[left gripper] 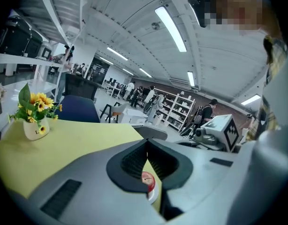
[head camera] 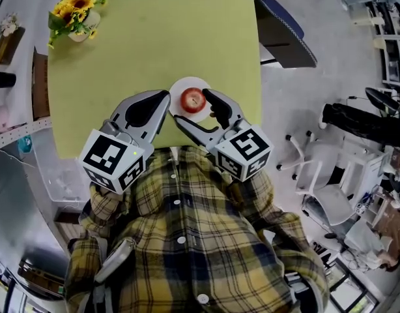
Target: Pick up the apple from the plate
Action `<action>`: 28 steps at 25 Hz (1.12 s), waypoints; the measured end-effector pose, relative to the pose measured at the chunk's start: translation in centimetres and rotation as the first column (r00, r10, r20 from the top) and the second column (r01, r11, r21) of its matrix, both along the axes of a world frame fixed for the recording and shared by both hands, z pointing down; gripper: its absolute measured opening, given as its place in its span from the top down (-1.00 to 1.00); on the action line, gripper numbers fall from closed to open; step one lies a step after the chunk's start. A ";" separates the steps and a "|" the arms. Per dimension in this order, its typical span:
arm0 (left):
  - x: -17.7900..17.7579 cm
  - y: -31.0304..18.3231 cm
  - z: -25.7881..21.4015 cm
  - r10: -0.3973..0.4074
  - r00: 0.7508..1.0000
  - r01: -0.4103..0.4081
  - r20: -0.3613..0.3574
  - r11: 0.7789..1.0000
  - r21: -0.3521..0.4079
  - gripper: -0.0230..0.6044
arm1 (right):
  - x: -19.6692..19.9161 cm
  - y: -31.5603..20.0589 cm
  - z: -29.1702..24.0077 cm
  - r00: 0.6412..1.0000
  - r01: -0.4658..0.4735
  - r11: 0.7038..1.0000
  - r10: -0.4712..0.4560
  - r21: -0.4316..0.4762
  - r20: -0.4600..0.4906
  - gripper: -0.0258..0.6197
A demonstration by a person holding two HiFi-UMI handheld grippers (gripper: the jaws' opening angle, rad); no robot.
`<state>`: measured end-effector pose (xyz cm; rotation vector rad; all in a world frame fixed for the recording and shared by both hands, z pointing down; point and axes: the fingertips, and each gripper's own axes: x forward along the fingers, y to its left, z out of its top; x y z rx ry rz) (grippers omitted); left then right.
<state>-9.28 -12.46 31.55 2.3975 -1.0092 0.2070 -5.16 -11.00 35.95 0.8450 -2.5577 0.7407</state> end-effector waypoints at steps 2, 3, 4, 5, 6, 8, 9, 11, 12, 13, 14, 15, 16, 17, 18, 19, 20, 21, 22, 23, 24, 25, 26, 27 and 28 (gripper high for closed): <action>-0.3 0.0 0.8 -0.008 1.000 0.008 0.003 1.000 -0.017 0.90 | -0.1 -0.1 0.7 1.000 0.000 1.000 0.000 -0.012 -0.001 -0.20; -0.4 0.0 1.1 -0.010 1.000 0.010 0.004 1.000 -0.025 0.90 | -0.1 -0.1 1.0 1.000 -0.002 1.000 0.002 -0.014 -0.006 -0.21; -0.4 0.0 1.5 -0.010 1.000 0.011 0.006 0.999 -0.032 0.90 | -0.1 -0.1 1.3 1.000 -0.004 1.000 0.004 -0.014 -0.012 -0.22; -0.4 0.1 1.8 -0.010 1.000 0.010 0.008 0.999 -0.039 0.90 | 0.0 -0.1 1.6 1.000 -0.007 1.000 0.007 -0.013 -0.020 -0.22; -0.4 0.2 2.2 -0.009 1.000 0.009 0.011 0.999 -0.046 0.90 | 0.1 0.0 2.0 0.999 -0.010 1.000 0.010 -0.011 -0.030 -0.23; -0.4 0.4 2.9 -0.008 1.000 0.009 0.011 0.998 -0.060 0.90 | 0.4 0.2 2.8 0.998 -0.014 1.000 0.014 -0.009 -0.055 -0.24; -0.4 0.4 3.3 -0.009 1.000 0.010 0.009 0.998 -0.068 0.90 | 0.6 0.3 3.3 0.998 -0.017 1.000 0.016 -0.014 -0.065 -0.24; -0.3 0.6 4.1 -0.010 1.000 0.011 0.008 0.997 -0.082 0.90 | 0.9 0.4 4.4 0.997 -0.026 0.999 0.023 -0.028 -0.080 -0.24; -0.3 0.7 4.5 -0.010 1.000 0.011 0.009 0.996 -0.090 0.90 | 1.1 0.5 4.9 0.996 -0.029 0.999 0.026 -0.033 -0.087 -0.24; -0.3 0.8 4.9 -0.009 1.000 0.010 0.011 0.995 -0.097 0.90 | 1.2 0.5 5.4 0.995 -0.030 0.999 0.027 -0.034 -0.096 -0.24; -0.4 1.0 5.3 -0.008 1.000 0.009 0.012 0.994 -0.106 0.90 | 1.3 0.5 5.8 0.994 -0.031 0.999 0.027 -0.033 -0.107 -0.24; -0.4 1.1 5.7 -0.007 1.000 0.008 0.012 0.993 -0.114 0.90 | 1.3 0.5 6.3 0.993 -0.032 0.999 0.029 -0.031 -0.119 -0.24; -0.4 1.2 6.0 -0.006 1.000 0.007 0.013 0.992 -0.122 0.90 | 1.5 0.5 6.7 0.991 -0.037 0.999 0.033 -0.029 -0.131 -0.24; -0.3 1.4 6.4 -0.005 1.000 0.007 0.014 0.992 -0.129 0.90 | 1.6 0.6 7.2 0.989 -0.043 0.999 0.038 -0.027 -0.144 -0.24; -0.3 1.5 6.7 -0.004 1.000 0.006 0.014 0.991 -0.134 0.90 | 1.8 0.6 7.6 0.987 -0.046 0.999 0.042 -0.024 -0.155 -0.24; -0.2 1.6 7.0 -0.004 1.000 0.006 0.014 0.990 -0.138 0.90 | 1.9 0.6 8.0 0.985 -0.047 0.999 0.043 -0.021 -0.165 -0.25; -0.1 1.6 7.2 -0.003 1.000 0.005 0.011 0.990 -0.141 0.90 | 1.9 0.6 8.3 0.984 -0.047 0.999 0.043 -0.015 -0.175 -0.25; 0.0 1.6 7.5 -0.001 1.000 0.003 0.009 0.990 -0.144 0.90 | 1.9 0.5 8.7 0.982 -0.047 0.999 0.044 -0.010 -0.184 -0.25; 0.0 1.6 7.7 0.001 1.000 0.000 0.007 0.989 -0.146 0.90 | 2.0 0.4 9.0 0.980 -0.048 0.999 0.046 -0.005 -0.191 -0.25; 0.1 1.6 8.0 0.004 1.000 -0.003 0.006 0.989 -0.148 0.90 | 2.0 0.4 9.4 0.979 -0.050 0.999 0.048 -0.003 -0.197 -0.26; 0.2 1.6 8.2 0.006 1.000 -0.005 0.005 0.988 -0.152 0.90 | 2.0 0.3 9.7 0.978 -0.051 0.999 0.050 -0.001 -0.202 -0.26; 0.3 1.6 8.5 0.006 1.000 -0.005 0.005 0.988 -0.154 0.90 | 2.1 0.2 10.0 0.977 -0.051 0.999 0.050 0.000 -0.209 -0.27; 0.3 1.6 8.7 0.005 1.000 -0.004 0.005 0.988 -0.155 0.90 | 2.1 0.2 10.3 0.975 -0.051 0.999 0.050 0.001 -0.216 -0.28; 0.4 1.5 8.9 0.004 1.000 -0.003 0.004 0.988 -0.154 0.90 | 2.2 0.1 10.6 0.974 -0.051 0.999 0.050 0.001 -0.222 -0.29; 0.4 1.4 9.1 0.003 1.000 -0.002 0.002 0.988 -0.153 0.90 | 2.3 0.1 10.9 0.973 -0.053 0.999 0.051 -0.001 -0.224 -0.30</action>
